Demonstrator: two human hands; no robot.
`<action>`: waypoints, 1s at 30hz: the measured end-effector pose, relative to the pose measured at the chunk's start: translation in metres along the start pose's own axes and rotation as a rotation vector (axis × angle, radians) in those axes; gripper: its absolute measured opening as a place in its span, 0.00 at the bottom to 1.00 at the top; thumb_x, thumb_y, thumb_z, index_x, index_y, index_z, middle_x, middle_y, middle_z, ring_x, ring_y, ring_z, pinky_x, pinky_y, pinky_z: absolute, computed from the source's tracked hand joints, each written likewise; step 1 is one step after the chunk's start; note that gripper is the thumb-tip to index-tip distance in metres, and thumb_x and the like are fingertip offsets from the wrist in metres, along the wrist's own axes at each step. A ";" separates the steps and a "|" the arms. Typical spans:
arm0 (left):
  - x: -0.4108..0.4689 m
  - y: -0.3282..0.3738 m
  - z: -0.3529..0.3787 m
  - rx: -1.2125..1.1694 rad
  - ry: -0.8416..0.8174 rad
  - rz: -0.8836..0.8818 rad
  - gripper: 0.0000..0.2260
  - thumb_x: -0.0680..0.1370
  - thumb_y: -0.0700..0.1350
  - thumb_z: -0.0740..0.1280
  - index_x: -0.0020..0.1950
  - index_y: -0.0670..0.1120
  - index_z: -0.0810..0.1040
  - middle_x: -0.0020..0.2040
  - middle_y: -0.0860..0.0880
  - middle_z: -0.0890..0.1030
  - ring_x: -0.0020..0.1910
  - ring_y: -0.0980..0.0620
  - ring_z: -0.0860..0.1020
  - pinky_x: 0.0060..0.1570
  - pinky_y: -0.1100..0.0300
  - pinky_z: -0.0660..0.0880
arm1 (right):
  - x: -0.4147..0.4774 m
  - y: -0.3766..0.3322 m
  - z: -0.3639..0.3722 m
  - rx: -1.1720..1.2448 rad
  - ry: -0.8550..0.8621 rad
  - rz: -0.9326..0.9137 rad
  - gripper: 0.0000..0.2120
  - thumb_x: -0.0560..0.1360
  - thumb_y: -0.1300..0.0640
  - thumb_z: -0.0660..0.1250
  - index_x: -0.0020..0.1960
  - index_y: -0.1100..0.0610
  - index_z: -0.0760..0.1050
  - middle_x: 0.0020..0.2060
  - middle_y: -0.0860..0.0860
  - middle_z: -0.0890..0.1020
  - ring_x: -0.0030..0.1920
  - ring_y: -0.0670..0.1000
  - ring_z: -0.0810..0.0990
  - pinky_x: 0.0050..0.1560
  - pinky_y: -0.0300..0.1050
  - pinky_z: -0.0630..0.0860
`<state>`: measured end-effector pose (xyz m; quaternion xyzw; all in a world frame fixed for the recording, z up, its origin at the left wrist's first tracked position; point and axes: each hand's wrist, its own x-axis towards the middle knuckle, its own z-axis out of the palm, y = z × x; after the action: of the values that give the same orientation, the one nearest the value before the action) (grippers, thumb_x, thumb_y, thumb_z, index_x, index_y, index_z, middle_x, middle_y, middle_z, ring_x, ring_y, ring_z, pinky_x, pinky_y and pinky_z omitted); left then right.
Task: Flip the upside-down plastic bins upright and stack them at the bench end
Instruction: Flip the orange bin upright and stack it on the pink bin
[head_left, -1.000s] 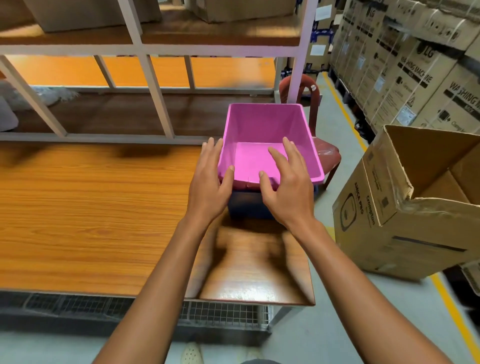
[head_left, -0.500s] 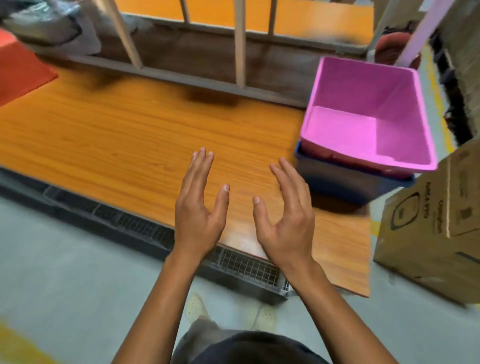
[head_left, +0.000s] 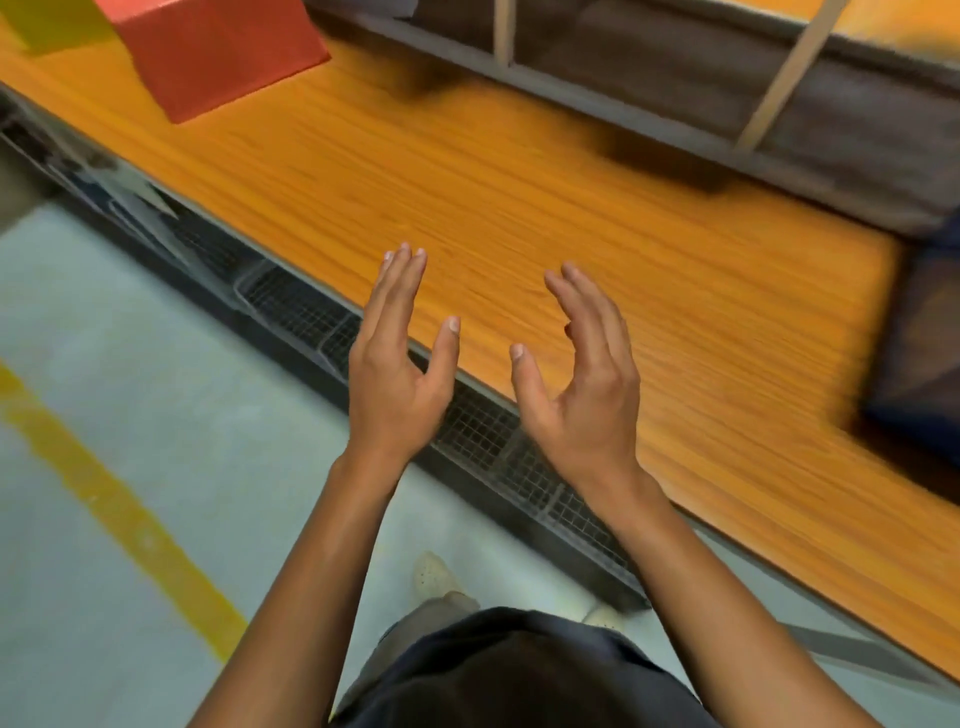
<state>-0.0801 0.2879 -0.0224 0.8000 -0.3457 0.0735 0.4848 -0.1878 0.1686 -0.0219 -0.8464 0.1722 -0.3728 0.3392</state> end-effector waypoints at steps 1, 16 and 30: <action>0.008 -0.014 -0.013 0.011 0.005 -0.002 0.24 0.81 0.42 0.65 0.75 0.37 0.66 0.76 0.40 0.67 0.78 0.44 0.61 0.75 0.54 0.62 | 0.007 -0.006 0.016 0.001 -0.003 -0.009 0.25 0.75 0.56 0.66 0.70 0.64 0.71 0.70 0.61 0.72 0.69 0.59 0.72 0.60 0.61 0.75; 0.108 -0.162 -0.143 0.129 0.149 -0.114 0.26 0.82 0.47 0.64 0.78 0.42 0.64 0.79 0.44 0.64 0.80 0.49 0.57 0.76 0.57 0.60 | 0.112 -0.082 0.226 0.114 -0.117 -0.135 0.27 0.76 0.56 0.67 0.72 0.62 0.68 0.72 0.59 0.70 0.71 0.57 0.71 0.61 0.64 0.74; 0.289 -0.309 -0.205 0.187 0.231 -0.116 0.25 0.81 0.44 0.65 0.77 0.40 0.65 0.78 0.42 0.66 0.79 0.47 0.60 0.76 0.58 0.60 | 0.270 -0.084 0.405 0.163 -0.134 -0.164 0.26 0.76 0.56 0.66 0.71 0.63 0.69 0.71 0.60 0.71 0.70 0.59 0.72 0.60 0.63 0.75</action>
<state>0.3745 0.4083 -0.0093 0.8466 -0.2325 0.1685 0.4481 0.2972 0.2614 -0.0233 -0.8503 0.0484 -0.3545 0.3859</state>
